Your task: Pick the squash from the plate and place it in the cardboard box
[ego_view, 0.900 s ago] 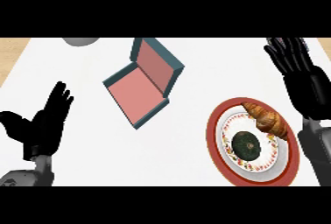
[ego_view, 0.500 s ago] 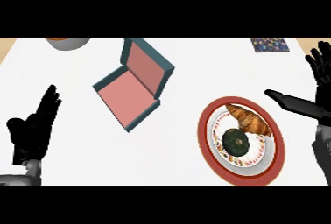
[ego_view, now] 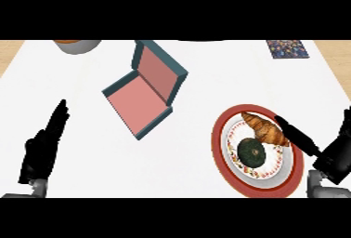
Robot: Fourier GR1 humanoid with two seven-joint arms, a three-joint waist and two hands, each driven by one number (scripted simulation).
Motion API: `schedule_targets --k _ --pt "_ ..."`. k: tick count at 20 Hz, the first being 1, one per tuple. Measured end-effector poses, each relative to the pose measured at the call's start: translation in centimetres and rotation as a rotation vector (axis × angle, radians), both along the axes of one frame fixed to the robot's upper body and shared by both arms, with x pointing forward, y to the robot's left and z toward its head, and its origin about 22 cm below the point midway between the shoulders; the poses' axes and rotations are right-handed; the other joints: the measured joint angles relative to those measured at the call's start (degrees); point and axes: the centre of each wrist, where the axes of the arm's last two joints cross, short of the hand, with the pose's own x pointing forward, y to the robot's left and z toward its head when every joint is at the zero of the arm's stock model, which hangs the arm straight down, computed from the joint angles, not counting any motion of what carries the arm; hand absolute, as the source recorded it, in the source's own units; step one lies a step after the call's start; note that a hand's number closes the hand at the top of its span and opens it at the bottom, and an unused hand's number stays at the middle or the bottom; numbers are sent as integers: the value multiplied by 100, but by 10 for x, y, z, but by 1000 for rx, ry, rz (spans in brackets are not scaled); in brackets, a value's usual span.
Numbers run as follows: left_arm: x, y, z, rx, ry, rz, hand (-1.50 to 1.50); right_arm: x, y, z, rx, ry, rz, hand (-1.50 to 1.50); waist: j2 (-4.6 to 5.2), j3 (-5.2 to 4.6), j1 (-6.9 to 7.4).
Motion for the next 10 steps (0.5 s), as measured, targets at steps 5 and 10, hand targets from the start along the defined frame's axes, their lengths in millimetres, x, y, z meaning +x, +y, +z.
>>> schedule_targets --k 5,10 --pt "1 -3 2 10 -3 -14 0 -35 -8 -20 -130 264 15 -150 9 -23 43" --pt "0 -3 0 12 -1 -23 0 -62 -12 -21 -181 577 109 -150 16 -42 81"
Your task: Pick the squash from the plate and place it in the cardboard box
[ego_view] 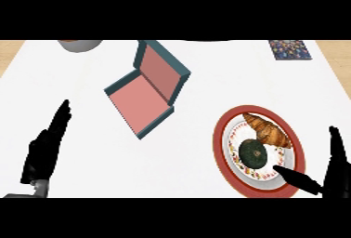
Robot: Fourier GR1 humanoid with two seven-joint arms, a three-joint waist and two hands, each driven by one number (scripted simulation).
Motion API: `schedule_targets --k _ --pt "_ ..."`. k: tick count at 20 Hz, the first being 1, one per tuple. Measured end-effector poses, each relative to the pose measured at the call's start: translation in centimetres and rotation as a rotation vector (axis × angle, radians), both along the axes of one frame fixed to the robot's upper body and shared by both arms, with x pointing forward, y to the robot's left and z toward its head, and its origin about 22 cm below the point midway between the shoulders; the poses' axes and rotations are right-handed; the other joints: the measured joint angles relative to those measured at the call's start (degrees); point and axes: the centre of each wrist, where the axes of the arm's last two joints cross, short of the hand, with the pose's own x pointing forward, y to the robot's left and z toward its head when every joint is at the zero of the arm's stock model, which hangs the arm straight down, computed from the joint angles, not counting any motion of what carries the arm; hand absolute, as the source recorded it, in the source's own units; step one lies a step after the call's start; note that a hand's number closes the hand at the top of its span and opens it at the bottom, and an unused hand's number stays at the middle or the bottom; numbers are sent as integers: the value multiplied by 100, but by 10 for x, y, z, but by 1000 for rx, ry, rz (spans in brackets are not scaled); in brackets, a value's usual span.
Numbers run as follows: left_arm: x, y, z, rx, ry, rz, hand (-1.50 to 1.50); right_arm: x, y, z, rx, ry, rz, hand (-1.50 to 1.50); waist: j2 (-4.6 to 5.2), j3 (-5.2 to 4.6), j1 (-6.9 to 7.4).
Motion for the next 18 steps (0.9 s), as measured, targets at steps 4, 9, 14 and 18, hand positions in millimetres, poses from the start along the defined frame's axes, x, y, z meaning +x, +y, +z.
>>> schedule_targets --k 4,9,14,18 --pt "1 -3 0 3 1 -9 0 -5 10 17 -4 235 56 -150 9 -1 68" --pt "2 -7 2 -5 -4 -21 0 6 47 56 6 431 80 -150 6 22 132" --pt "6 -7 5 -2 -2 -23 0 16 83 84 -16 486 102 -150 6 42 127" --pt "6 -9 -2 -7 1 -21 0 26 98 89 -29 492 99 -150 8 50 119"
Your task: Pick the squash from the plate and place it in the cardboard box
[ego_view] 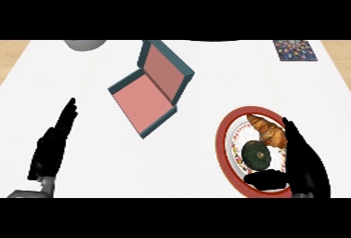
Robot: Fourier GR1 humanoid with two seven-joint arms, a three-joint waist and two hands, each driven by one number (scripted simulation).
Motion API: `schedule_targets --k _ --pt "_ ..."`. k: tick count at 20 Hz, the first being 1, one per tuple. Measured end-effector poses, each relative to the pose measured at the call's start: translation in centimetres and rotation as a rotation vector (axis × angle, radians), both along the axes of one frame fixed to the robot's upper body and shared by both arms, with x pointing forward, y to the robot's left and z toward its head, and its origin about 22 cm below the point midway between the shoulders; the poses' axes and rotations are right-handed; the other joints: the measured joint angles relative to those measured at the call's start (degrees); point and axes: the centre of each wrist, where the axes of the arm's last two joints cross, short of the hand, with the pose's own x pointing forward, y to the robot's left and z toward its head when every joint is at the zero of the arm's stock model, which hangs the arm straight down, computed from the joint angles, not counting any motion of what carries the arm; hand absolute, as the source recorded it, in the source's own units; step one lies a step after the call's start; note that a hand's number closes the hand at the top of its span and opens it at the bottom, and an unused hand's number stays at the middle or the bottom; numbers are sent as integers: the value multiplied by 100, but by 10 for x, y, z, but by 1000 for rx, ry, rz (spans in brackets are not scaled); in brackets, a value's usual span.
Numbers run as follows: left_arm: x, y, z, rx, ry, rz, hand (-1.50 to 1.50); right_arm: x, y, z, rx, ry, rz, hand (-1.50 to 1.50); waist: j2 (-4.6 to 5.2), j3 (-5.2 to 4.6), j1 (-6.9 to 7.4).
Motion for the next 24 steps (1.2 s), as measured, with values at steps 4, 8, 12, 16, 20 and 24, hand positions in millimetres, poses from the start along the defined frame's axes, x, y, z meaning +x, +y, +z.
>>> schedule_targets --k 4,8,12,16,20,24 --pt "0 2 2 2 1 -2 0 3 3 -8 -12 42 -18 -150 -2 5 -12" --pt "-5 1 -2 1 1 1 0 0 0 -9 -10 64 -31 -150 -5 9 -27" --pt "-5 2 -2 5 -2 2 0 1 10 -15 -14 79 -31 -150 -3 10 -24" --pt "-6 2 -1 2 -5 3 0 1 10 -17 -12 79 -36 -150 -3 11 -30" --pt "2 1 3 3 -4 8 0 10 15 -21 -18 80 -44 -150 -1 11 -33" --pt "-1 2 -1 -2 0 6 0 7 14 -31 -22 93 -57 -150 -2 12 -35"
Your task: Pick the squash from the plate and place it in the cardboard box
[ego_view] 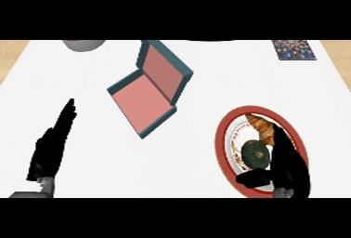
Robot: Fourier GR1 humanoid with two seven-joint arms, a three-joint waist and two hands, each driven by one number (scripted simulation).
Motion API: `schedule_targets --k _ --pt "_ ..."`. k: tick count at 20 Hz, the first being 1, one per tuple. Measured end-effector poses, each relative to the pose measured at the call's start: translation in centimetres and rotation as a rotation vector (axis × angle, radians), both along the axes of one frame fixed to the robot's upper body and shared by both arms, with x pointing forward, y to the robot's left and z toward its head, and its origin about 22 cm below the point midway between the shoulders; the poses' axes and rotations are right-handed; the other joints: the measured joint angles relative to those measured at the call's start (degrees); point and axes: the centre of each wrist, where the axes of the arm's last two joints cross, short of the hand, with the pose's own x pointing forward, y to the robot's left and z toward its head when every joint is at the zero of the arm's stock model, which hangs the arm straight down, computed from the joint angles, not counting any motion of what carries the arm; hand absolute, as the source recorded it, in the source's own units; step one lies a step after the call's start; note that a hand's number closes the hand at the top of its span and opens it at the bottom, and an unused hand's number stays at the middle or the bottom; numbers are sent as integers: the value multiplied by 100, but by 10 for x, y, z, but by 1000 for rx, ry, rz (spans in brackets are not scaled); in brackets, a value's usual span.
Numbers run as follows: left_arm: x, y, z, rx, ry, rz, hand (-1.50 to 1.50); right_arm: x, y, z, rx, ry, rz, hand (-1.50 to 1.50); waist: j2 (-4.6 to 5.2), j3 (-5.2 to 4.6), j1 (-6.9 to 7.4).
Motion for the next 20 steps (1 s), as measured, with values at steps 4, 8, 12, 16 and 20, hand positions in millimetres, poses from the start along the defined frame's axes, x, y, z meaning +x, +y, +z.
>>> schedule_targets --k 4,8,12,16,20 --pt "1 -3 8 2 1 4 0 6 0 -1 9 1 -14 -150 -2 0 4" --pt "-1 0 1 2 -5 0 0 9 -2 -8 8 13 -29 -150 -4 -4 4" --pt "-1 -3 1 3 -1 -4 0 10 1 -15 3 34 -27 -150 -10 -11 7" --pt "-2 1 8 -1 -1 -5 0 15 2 -20 3 53 -28 -150 -25 -27 9" --pt "-2 -6 5 0 -1 1 0 14 4 -21 24 41 -30 150 -49 -53 -4"
